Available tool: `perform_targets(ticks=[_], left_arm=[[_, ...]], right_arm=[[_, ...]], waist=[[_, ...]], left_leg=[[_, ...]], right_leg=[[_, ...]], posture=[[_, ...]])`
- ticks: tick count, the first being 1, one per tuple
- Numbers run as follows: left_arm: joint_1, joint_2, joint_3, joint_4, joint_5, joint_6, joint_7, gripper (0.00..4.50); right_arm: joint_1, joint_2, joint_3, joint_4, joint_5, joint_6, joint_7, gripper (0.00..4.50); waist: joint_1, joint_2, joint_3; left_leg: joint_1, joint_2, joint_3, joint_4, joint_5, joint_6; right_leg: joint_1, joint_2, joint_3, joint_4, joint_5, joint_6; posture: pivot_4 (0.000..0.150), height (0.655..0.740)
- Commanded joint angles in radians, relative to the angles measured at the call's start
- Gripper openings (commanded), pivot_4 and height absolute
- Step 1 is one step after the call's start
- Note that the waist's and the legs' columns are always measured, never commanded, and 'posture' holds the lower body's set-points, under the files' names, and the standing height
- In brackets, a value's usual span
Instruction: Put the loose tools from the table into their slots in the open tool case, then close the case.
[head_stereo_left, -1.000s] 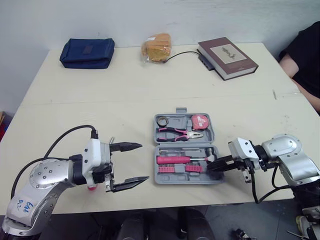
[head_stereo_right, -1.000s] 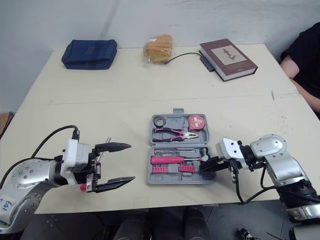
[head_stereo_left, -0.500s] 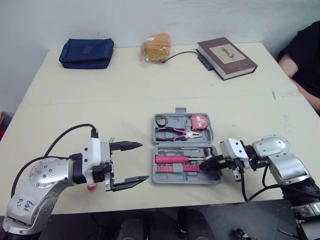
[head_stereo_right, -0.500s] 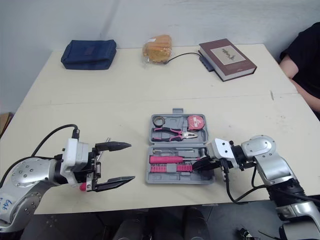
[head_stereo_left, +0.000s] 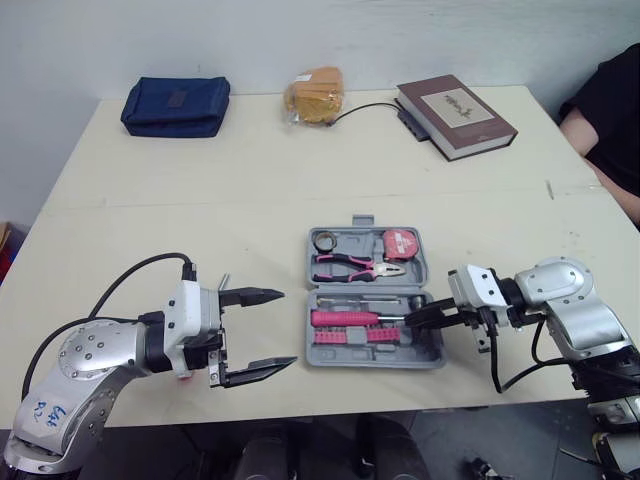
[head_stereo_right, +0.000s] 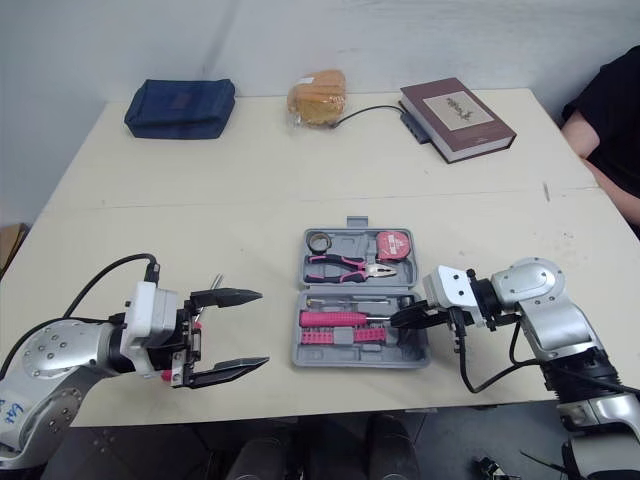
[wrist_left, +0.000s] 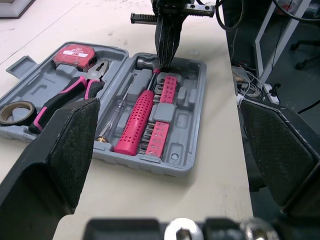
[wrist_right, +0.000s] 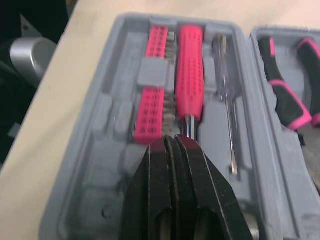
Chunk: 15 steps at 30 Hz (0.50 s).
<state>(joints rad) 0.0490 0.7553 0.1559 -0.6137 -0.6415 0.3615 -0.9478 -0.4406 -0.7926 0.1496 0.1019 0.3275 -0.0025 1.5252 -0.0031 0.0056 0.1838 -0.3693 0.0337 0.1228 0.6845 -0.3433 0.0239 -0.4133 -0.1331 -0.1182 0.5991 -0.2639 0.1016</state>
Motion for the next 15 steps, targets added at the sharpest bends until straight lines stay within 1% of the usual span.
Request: perform_targets(ticks=[1,8,11,15], left_arm=[[-0.005,0.002,0.012,-0.012,-0.005,-0.016,-0.006,4.50],[0.008,-0.004,0.013,-0.004,0.006,-0.031,-0.012,4.50],[0.016,-0.006,0.015,-0.002,0.009,-0.040,-0.013,4.50],[0.040,-0.009,0.020,0.015,0.021,-0.068,-0.026,4.50]], right_arm=[[0.009,0.013,-0.005,-0.047,0.018,0.019,-0.012,0.04],[0.030,0.041,0.046,-0.022,-0.050,0.027,-0.048,0.04],[0.046,0.030,0.071,0.004,-0.096,-0.014,-0.042,0.04],[0.073,0.025,0.108,-0.018,-0.142,-0.013,-0.057,0.04]], waist=[[0.000,0.000,0.000],[0.000,0.000,0.000],[0.000,0.000,0.000],[0.000,-0.001,-0.001]], left_leg=[[0.000,0.000,0.000,0.000,0.000,0.000],[0.000,-0.001,0.000,0.000,0.000,0.000],[0.000,0.000,0.000,0.000,0.000,0.000],[0.001,0.000,0.000,0.000,0.000,0.000]], right_leg=[[0.000,0.000,0.000,0.000,0.000,0.000],[0.000,0.000,0.000,0.001,0.000,0.000],[0.000,0.000,0.000,0.001,0.000,0.000],[0.000,0.000,0.000,0.001,0.000,0.000]], posture=[[0.150,0.7400],[0.150,0.7400],[0.150,0.7400],[0.150,0.7400]])
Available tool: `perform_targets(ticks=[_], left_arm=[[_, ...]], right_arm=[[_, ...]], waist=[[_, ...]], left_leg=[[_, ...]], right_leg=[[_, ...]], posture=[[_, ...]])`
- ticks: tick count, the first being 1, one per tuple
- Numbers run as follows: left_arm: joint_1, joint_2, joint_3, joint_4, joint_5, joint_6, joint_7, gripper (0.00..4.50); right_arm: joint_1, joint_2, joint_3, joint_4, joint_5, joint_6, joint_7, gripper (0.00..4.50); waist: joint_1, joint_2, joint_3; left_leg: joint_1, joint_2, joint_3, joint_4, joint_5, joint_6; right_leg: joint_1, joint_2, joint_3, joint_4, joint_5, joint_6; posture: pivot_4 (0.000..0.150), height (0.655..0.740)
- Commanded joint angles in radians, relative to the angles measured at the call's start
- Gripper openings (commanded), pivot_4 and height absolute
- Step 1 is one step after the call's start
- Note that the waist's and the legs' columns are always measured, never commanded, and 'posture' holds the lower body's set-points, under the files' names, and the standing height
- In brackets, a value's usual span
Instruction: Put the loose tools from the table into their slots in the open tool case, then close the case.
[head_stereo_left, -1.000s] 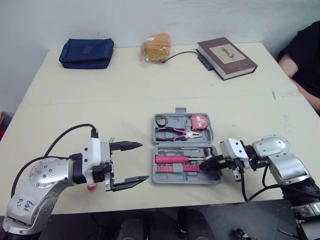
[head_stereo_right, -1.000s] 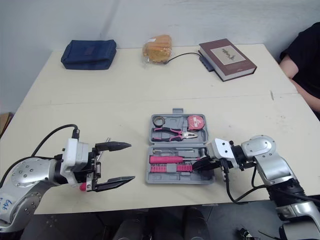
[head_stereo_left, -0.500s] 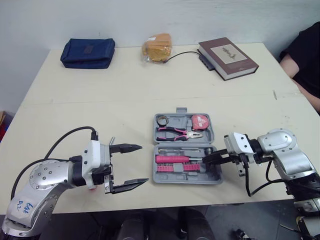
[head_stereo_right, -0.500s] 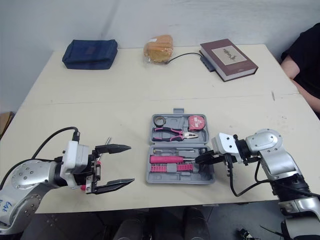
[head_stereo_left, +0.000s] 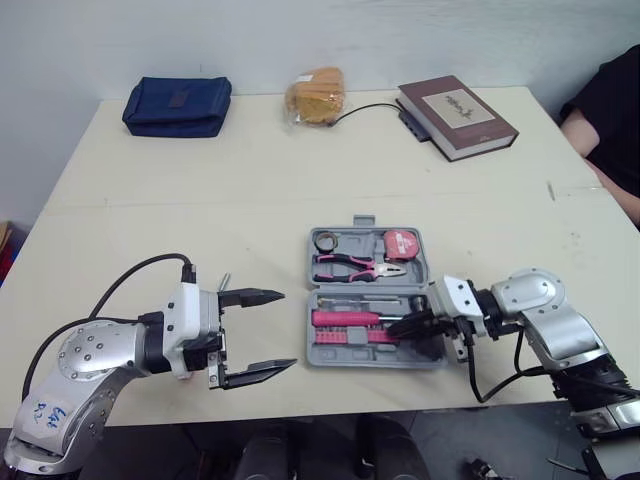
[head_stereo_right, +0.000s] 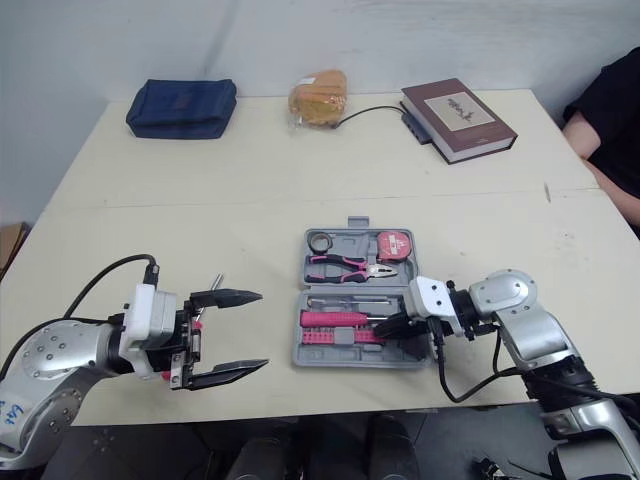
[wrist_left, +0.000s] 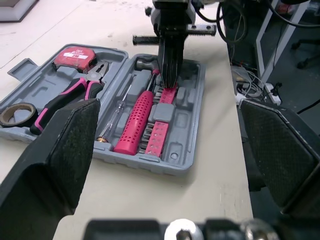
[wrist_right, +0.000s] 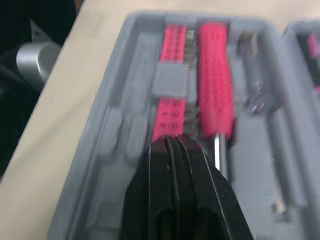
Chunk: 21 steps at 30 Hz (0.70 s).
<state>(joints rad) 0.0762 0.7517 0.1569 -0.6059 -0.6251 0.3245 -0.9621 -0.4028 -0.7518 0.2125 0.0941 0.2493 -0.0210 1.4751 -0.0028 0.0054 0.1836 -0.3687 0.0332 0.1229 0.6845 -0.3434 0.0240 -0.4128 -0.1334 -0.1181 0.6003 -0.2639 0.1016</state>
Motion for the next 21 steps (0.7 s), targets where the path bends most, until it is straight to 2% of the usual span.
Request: perform_targets(ticks=[1,4,7,10,11,13,15,17,20,21], left_arm=[[0.015,-0.006,0.019,0.009,0.006,-0.034,-0.013,4.50],[0.022,-0.005,0.020,0.016,0.009,-0.045,-0.016,4.50],[0.044,-0.003,0.035,0.021,0.019,-0.058,-0.013,4.50],[0.072,-0.001,0.063,0.019,0.028,-0.071,-0.002,4.50],[0.093,-0.001,0.095,0.023,0.034,-0.081,0.002,4.50],[0.129,0.002,0.147,0.026,0.035,-0.092,0.003,4.50],[0.172,-0.007,0.224,0.030,0.027,-0.092,0.021,4.50],[0.225,-0.014,0.313,0.033,0.026,-0.095,0.033,4.50],[0.327,-0.030,0.471,0.056,0.005,-0.088,0.024,4.50],[0.347,-0.034,0.496,0.059,0.004,-0.089,0.019,4.50]], right_arm=[[0.038,-0.017,0.051,-0.015,-0.071,0.009,-0.013,0.04],[0.042,-0.017,0.064,-0.043,-0.095,0.031,-0.044,0.04],[0.019,-0.014,0.023,-0.061,-0.048,0.079,-0.062,0.04],[0.015,-0.006,-0.048,-0.053,0.047,0.070,-0.040,0.04],[0.020,0.009,-0.106,-0.046,0.143,0.035,0.019,0.04],[0.026,0.016,-0.188,-0.018,0.229,-0.029,0.069,0.04],[0.022,-0.041,-0.225,0.028,0.216,-0.016,0.081,0.04],[0.015,-0.119,-0.272,0.058,0.231,0.078,0.077,0.04],[0.004,-0.205,-0.368,0.155,0.250,0.049,0.104,0.95],[0.005,-0.218,-0.382,0.174,0.248,0.030,0.112,1.48]], waist=[[0.000,-0.001,-0.001],[0.000,-0.005,-0.003],[-0.002,-0.008,-0.005],[-0.002,-0.008,-0.005],[-0.001,-0.008,-0.005],[0.000,-0.007,-0.005],[0.000,-0.007,-0.004],[0.001,-0.007,-0.004],[0.000,-0.006,-0.004],[-0.001,-0.006,-0.004]], left_leg=[[0.000,0.000,0.000,0.000,0.000,0.000],[0.001,0.001,0.000,0.000,0.000,0.000],[0.001,0.001,-0.001,0.000,0.000,-0.001],[0.000,0.002,-0.001,0.000,-0.001,-0.001],[0.000,0.002,-0.001,0.000,-0.001,-0.001],[-0.001,0.002,-0.001,0.000,-0.001,-0.001],[-0.001,0.002,0.000,0.000,-0.001,-0.001],[-0.001,0.001,-0.001,0.000,-0.001,0.000],[-0.001,0.001,0.000,0.000,-0.002,0.001],[-0.001,0.002,-0.001,-0.001,-0.002,0.001]], right_leg=[[0.000,0.000,0.000,0.000,0.000,0.000],[0.000,0.000,0.000,-0.001,0.000,0.000],[0.000,0.000,0.000,-0.001,0.000,-0.001],[0.000,0.000,0.000,-0.001,-0.001,-0.001],[-0.001,0.000,0.000,-0.001,-0.001,-0.002],[-0.001,0.000,0.000,-0.001,-0.001,-0.002],[-0.001,0.000,0.000,-0.002,-0.001,-0.001],[0.000,-0.001,-0.001,-0.003,-0.001,-0.001],[-0.001,-0.002,0.000,-0.004,-0.001,-0.001],[-0.001,-0.002,-0.001,-0.004,-0.001,-0.001]], posture=[[0.150,0.7400],[0.150,0.7400],[0.150,0.7400],[0.150,0.7400],[0.150,0.7400],[0.150,0.7400],[0.150,0.7400],[0.150,0.7400],[0.150,0.7400],[0.150,0.7400]])
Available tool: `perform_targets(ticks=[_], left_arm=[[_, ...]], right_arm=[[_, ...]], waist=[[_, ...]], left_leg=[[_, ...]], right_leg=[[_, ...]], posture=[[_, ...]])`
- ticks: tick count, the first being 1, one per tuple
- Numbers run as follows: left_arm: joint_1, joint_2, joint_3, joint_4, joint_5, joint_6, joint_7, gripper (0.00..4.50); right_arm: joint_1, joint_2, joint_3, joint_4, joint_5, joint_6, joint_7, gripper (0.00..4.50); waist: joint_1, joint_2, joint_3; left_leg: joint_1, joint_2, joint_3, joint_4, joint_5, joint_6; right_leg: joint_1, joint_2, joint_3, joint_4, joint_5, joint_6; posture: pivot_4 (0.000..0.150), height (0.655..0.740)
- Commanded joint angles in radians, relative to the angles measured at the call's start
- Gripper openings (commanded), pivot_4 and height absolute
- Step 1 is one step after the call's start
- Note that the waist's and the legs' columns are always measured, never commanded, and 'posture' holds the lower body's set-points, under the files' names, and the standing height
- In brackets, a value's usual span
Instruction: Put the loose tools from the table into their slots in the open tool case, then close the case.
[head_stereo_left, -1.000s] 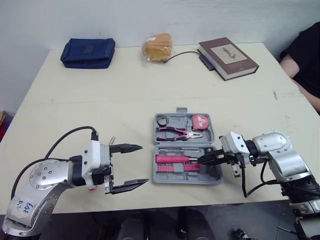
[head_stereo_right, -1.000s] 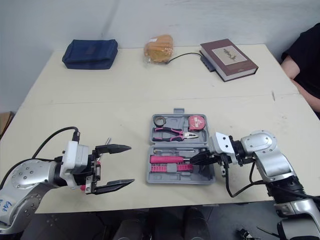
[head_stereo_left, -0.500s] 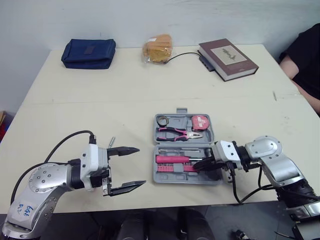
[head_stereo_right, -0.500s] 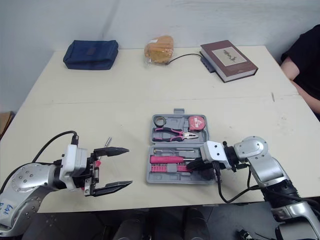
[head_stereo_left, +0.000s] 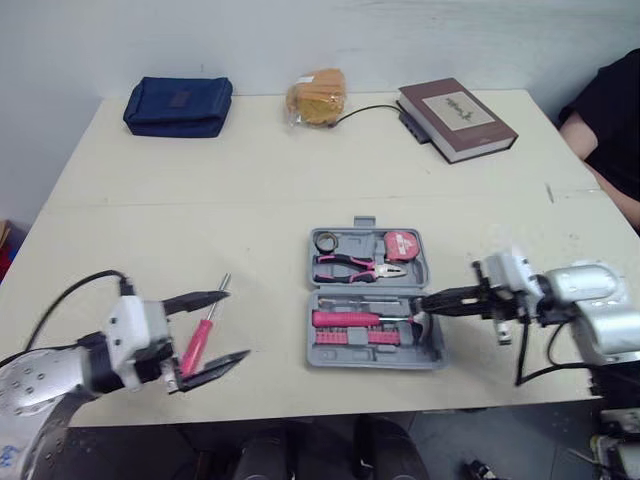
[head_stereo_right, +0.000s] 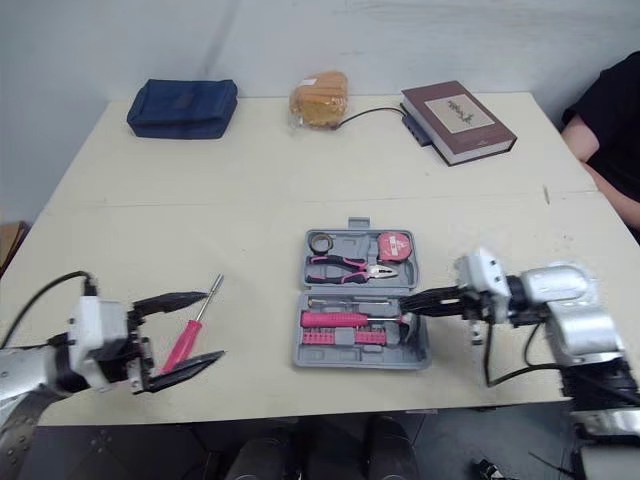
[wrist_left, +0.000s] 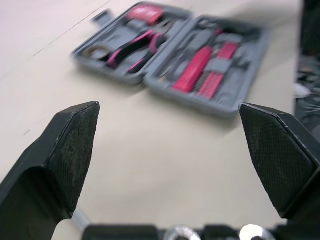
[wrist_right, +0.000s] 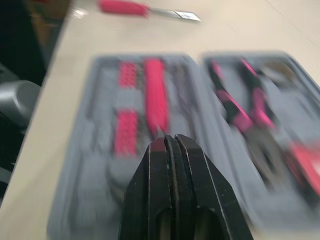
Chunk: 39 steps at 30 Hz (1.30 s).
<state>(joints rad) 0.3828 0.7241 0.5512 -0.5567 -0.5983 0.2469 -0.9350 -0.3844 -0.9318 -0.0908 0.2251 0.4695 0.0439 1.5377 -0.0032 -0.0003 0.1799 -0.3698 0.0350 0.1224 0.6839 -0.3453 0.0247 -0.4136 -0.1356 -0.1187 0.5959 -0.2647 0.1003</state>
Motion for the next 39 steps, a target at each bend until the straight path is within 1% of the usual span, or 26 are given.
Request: perform_targets(ticks=[1,3,6,9,12,16,19,24,27,30,32,35,36,39], left_arm=[[0.064,-0.011,0.132,0.022,-0.022,-0.016,-0.015,4.50],[0.130,-0.032,0.249,0.117,-0.004,-0.046,-0.029,4.50],[0.189,-0.049,0.375,0.273,0.025,-0.112,-0.051,4.50],[0.215,-0.079,0.441,0.427,0.084,-0.229,-0.029,4.50],[0.244,-0.128,0.494,0.485,0.081,-0.262,0.009,4.50],[0.282,-0.183,0.524,0.429,0.049,-0.246,0.062,4.50],[0.299,-0.207,0.526,0.369,0.022,-0.228,0.088,4.50],[0.294,-0.209,0.486,0.254,-0.026,-0.163,0.130,4.50],[0.275,-0.198,0.445,0.176,-0.048,-0.118,0.156,4.50],[0.271,-0.183,0.403,0.088,-0.071,-0.066,0.173,4.50],[0.270,-0.178,0.375,0.029,-0.058,-0.016,0.223,4.50],[0.270,-0.177,0.345,-0.038,-0.081,0.044,0.256,4.50],[0.271,-0.178,0.325,-0.076,-0.100,0.088,0.288,4.50],[0.259,-0.194,0.268,-0.181,-0.088,0.193,0.422,4.50]], right_arm=[[-0.021,-0.049,-0.093,0.083,0.013,-0.074,0.050,1.86],[-0.061,-0.089,-0.135,0.263,-0.034,-0.166,0.023,2.87],[-0.100,-0.119,-0.166,0.483,-0.090,-0.311,-0.019,4.39],[-0.128,-0.131,-0.189,0.649,-0.132,-0.448,-0.070,4.46],[-0.124,-0.151,-0.191,0.769,-0.178,-0.516,-0.131,4.46],[-0.120,-0.163,-0.192,0.854,-0.216,-0.541,-0.226,4.46],[-0.105,-0.157,-0.193,0.872,-0.219,-0.546,-0.236,4.46],[-0.119,-0.122,-0.200,0.856,-0.200,-0.522,-0.238,4.46],[-0.137,-0.088,-0.191,0.824,-0.194,-0.491,-0.222,4.46],[-0.160,-0.044,-0.185,0.754,-0.177,-0.408,-0.221,4.46],[-0.164,-0.007,-0.180,0.671,-0.150,-0.345,-0.192,4.46],[-0.152,0.042,-0.180,0.540,-0.112,-0.268,-0.183,4.46],[-0.148,0.064,-0.175,0.478,-0.090,-0.224,-0.182,4.46],[-0.112,0.100,-0.151,0.316,-0.044,-0.106,-0.158,4.46]], waist=[[-0.001,0.000,0.000],[-0.004,0.000,0.000],[-0.014,0.001,0.001],[-0.025,0.001,0.001],[-0.030,0.001,0.001],[-0.031,0.001,0.001],[-0.028,0.001,0.001],[-0.029,0.002,0.001],[-0.029,0.002,0.001],[-0.031,0.002,0.001],[-0.032,0.002,0.000],[-0.030,0.002,0.000],[-0.028,0.002,0.000],[-0.026,0.002,0.000]], left_leg=[[0.000,0.001,0.000,0.000,0.000,0.000],[0.001,0.003,0.000,0.000,-0.001,-0.002],[0.001,0.003,0.001,-0.001,-0.001,-0.002],[0.001,0.003,0.001,-0.001,-0.001,-0.003],[0.001,0.003,0.002,-0.001,-0.002,-0.002],[0.001,0.004,0.003,-0.001,-0.004,-0.003],[0.001,0.006,0.002,-0.001,-0.006,-0.009],[0.001,0.008,0.002,-0.001,-0.006,-0.009],[0.002,0.008,0.003,-0.001,-0.005,-0.007],[0.002,0.009,0.004,-0.001,-0.004,-0.007],[0.002,0.010,0.004,-0.001,-0.004,-0.007],[0.002,0.010,0.004,-0.001,-0.004,-0.007],[0.002,0.010,0.004,-0.001,-0.004,-0.007],[0.002,0.010,0.004,0.000,-0.004,-0.007]], right_leg=[[0.000,0.001,0.000,0.000,0.000,0.000],[0.000,0.002,-0.001,0.000,-0.001,-0.001],[-0.001,0.004,-0.001,0.000,-0.001,-0.003],[-0.001,0.005,-0.003,0.000,-0.002,-0.004],[0.000,0.004,-0.002,-0.001,-0.002,-0.003],[-0.001,-0.002,0.000,-0.001,-0.002,-0.003],[-0.001,-0.001,0.000,-0.001,-0.002,-0.003],[-0.001,0.001,0.001,0.000,-0.002,-0.004],[-0.001,0.002,0.001,0.000,-0.003,-0.005],[-0.001,0.004,0.001,0.000,-0.002,-0.005],[-0.001,0.004,0.002,0.001,-0.003,-0.005],[-0.001,0.005,0.002,0.002,-0.003,-0.006],[-0.001,0.005,0.002,0.002,-0.003,-0.006],[-0.002,0.005,0.003,0.003,-0.003,-0.006]], posture=[[0.150,0.7400],[0.150,0.7400],[0.150,0.7400],[0.150,0.7400],[0.150,0.7400],[0.150,0.7400],[0.150,0.7400],[0.150,0.7400],[0.150,0.7400],[0.150,0.7400],[0.150,0.7400],[0.150,0.7400],[0.150,0.7400],[0.150,0.7400]])
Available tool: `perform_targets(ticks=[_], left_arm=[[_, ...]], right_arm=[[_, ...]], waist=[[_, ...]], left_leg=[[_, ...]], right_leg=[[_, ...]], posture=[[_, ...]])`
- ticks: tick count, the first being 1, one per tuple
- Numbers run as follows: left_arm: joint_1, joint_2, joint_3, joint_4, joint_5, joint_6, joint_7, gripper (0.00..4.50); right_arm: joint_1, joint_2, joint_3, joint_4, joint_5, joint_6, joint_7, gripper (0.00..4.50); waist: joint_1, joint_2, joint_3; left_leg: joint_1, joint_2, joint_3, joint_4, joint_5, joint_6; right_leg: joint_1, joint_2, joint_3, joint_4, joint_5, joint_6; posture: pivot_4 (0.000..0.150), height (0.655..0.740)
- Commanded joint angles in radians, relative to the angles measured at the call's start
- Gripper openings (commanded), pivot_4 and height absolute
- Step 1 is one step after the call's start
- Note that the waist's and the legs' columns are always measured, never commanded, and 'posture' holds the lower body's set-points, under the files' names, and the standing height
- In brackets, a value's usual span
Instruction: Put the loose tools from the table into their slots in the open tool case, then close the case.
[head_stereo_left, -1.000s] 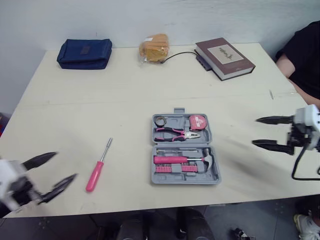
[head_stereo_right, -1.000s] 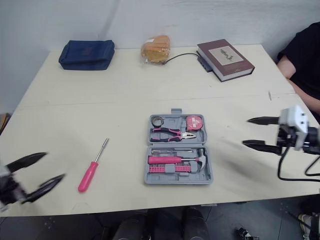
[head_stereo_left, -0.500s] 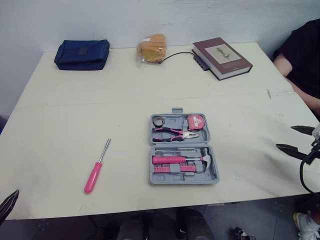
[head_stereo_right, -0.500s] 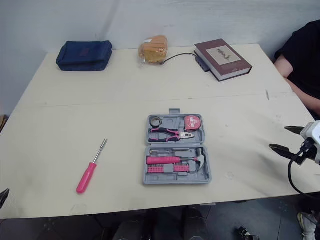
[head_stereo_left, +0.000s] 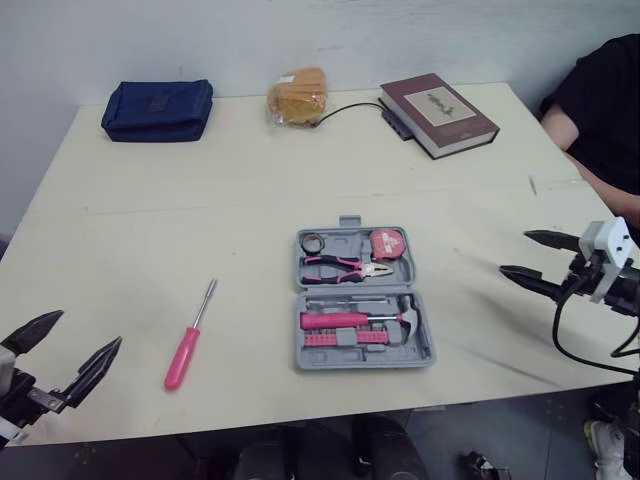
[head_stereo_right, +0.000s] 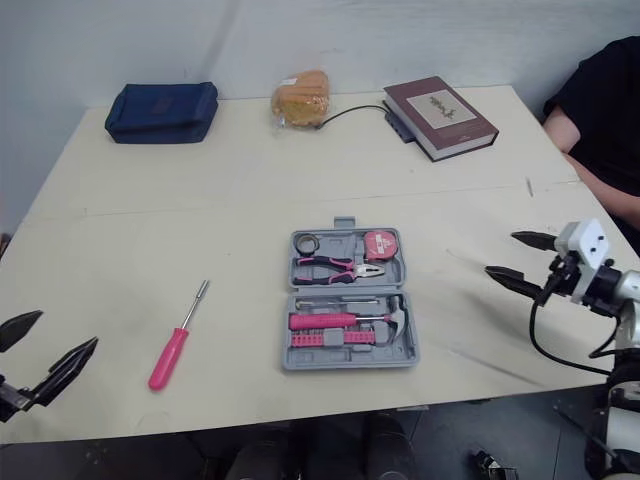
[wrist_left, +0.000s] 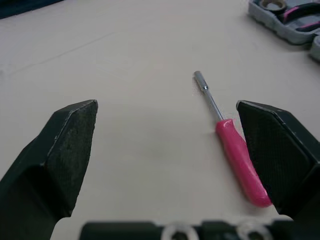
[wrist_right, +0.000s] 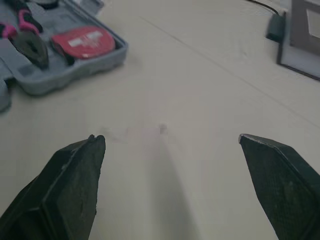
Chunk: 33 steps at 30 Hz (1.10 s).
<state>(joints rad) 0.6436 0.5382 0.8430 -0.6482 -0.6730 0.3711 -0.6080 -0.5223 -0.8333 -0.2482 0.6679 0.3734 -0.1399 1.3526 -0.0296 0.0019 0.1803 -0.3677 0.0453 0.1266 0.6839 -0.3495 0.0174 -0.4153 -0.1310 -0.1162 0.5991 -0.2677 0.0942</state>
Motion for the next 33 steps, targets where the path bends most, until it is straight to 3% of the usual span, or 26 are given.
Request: perform_targets(ticks=[1,7,12,23,24,26,30,32,33], left_arm=[[-0.006,-0.018,-0.037,-0.117,-0.020,0.104,0.142,4.50],[-0.036,-0.013,-0.176,-0.239,-0.053,0.363,0.358,4.50],[-0.132,-0.021,-0.312,-0.260,-0.027,0.531,0.508,4.50],[-0.186,-0.034,-0.424,-0.222,-0.008,0.655,0.540,4.50],[-0.187,-0.023,-0.447,-0.199,0.006,0.666,0.532,3.95],[-0.188,-0.017,-0.465,-0.174,0.033,0.669,0.533,3.36],[-0.195,-0.053,-0.453,-0.177,0.037,0.656,0.535,1.29],[-0.200,-0.065,-0.453,-0.174,0.038,0.643,0.525,0.60],[-0.202,-0.067,-0.454,-0.172,0.041,0.638,0.521,0.54]], right_arm=[[0.047,0.006,0.018,-0.179,0.066,0.101,0.052,4.46],[0.091,0.095,0.033,-0.406,0.213,0.175,0.153,4.46],[0.109,0.152,0.080,-0.489,0.261,0.071,0.258,4.46],[0.151,0.118,0.182,-0.566,0.330,0.033,0.262,4.46],[0.149,0.119,0.189,-0.566,0.328,0.028,0.262,4.50],[0.148,0.110,0.204,-0.566,0.324,0.020,0.262,4.50],[0.138,0.112,0.186,-0.556,0.275,0.052,0.222,4.50],[0.142,0.107,0.185,-0.562,0.264,0.064,0.211,4.50],[0.142,0.108,0.184,-0.564,0.260,0.065,0.212,4.50]], waist=[[0.003,0.000,0.000],[0.004,0.000,0.000],[0.005,0.000,0.000],[0.010,0.000,0.000],[0.010,0.000,0.000],[0.010,0.000,0.000],[0.013,0.001,-0.001],[0.019,0.001,-0.001],[0.021,0.001,-0.001]], left_leg=[[0.000,0.000,0.000,0.000,0.000,0.000],[0.000,0.000,-0.003,0.000,0.001,0.000],[0.002,-0.001,-0.004,0.000,0.002,-0.002],[0.002,-0.001,-0.005,0.000,0.003,-0.003],[0.002,-0.001,-0.005,0.000,0.003,-0.003],[0.003,-0.001,-0.005,0.000,0.003,-0.004],[0.004,-0.001,-0.004,0.000,0.003,-0.004],[0.004,-0.001,-0.004,0.000,0.003,-0.003],[0.004,-0.001,-0.004,0.000,0.003,-0.003]], right_leg=[[0.000,0.000,0.001,0.000,0.000,0.000],[0.001,0.000,0.005,0.001,-0.001,-0.001],[0.001,0.003,0.005,0.004,-0.002,-0.003],[0.001,0.003,0.004,0.006,-0.003,-0.005],[0.001,0.003,0.005,0.006,-0.003,-0.005],[0.002,0.003,0.005,0.007,-0.003,-0.006],[0.002,0.002,0.005,0.007,-0.004,-0.006],[0.002,0.002,0.005,0.007,-0.004,-0.006],[0.002,0.001,0.005,0.007,-0.004,-0.006]], posture=[[0.150,0.7400],[0.150,0.7400],[0.150,0.7400],[0.150,0.7400],[0.150,0.7400],[0.150,0.7400],[0.150,0.7400],[0.150,0.7400],[0.150,0.7400]])
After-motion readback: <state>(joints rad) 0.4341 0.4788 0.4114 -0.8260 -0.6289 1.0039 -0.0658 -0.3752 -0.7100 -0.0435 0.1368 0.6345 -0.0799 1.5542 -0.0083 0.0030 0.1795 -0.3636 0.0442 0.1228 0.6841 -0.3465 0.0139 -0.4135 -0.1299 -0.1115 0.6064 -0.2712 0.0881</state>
